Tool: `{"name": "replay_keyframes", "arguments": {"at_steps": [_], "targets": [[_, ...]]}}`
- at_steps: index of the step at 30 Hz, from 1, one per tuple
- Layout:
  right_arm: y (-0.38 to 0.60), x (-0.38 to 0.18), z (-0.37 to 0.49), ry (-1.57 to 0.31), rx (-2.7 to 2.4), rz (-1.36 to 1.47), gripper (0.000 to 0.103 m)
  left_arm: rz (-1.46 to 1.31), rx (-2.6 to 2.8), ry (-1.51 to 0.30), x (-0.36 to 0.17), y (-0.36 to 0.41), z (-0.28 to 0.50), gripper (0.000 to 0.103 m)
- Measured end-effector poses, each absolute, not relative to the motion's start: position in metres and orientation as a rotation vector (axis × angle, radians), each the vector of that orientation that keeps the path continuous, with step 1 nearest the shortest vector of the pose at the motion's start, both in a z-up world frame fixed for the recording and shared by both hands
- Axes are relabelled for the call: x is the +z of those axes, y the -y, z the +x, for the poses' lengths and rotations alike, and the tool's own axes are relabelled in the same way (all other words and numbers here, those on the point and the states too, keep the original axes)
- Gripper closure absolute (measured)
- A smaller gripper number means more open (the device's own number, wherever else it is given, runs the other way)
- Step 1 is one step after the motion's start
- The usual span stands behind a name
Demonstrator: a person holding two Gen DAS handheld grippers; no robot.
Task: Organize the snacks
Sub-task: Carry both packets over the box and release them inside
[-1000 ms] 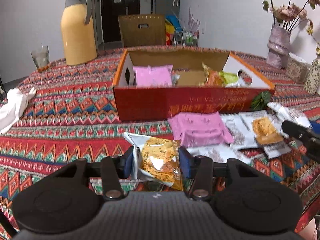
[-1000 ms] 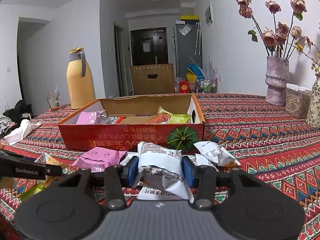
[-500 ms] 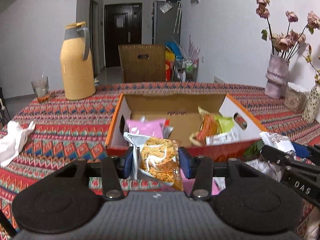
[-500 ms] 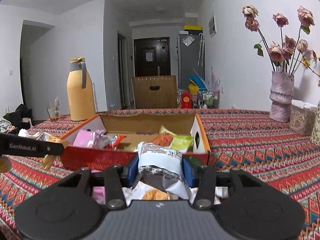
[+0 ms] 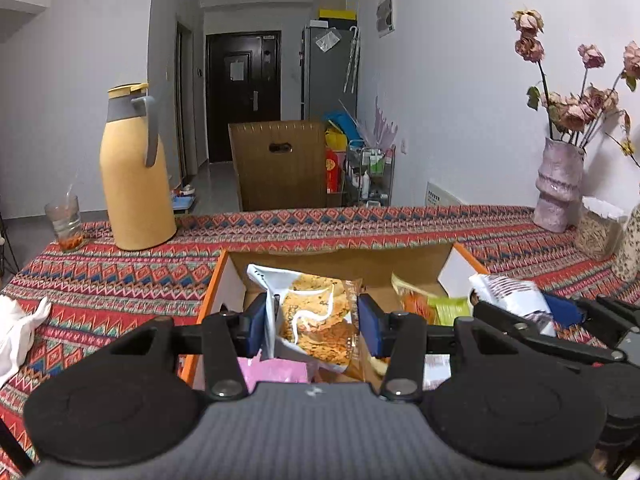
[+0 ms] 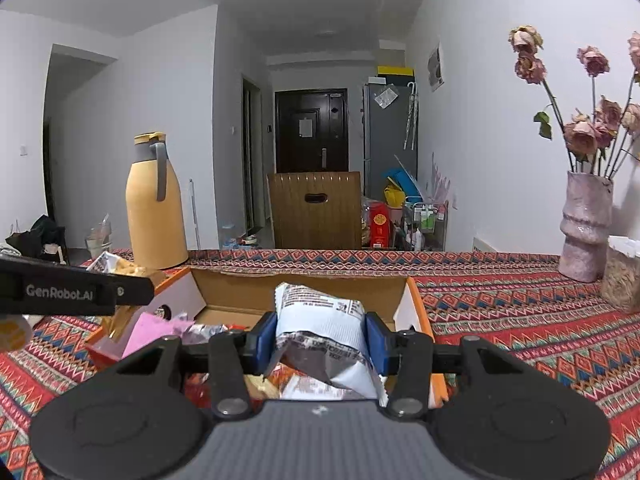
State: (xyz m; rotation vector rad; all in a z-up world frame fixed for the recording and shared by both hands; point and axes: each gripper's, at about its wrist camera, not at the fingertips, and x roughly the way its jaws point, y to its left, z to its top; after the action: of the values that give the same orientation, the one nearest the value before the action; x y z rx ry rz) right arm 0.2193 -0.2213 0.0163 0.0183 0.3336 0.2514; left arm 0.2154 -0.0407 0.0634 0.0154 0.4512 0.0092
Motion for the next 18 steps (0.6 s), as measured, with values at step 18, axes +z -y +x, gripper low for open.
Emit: {"name": "replay_keyframes", "arguments": {"at_steps": [18], "targets": [[0.218,-0.005,0.283,-0.400,0.234,0.054,0.057,-0.034,0.019,-0.463,0.039,0.024,0.256,0.054]]}}
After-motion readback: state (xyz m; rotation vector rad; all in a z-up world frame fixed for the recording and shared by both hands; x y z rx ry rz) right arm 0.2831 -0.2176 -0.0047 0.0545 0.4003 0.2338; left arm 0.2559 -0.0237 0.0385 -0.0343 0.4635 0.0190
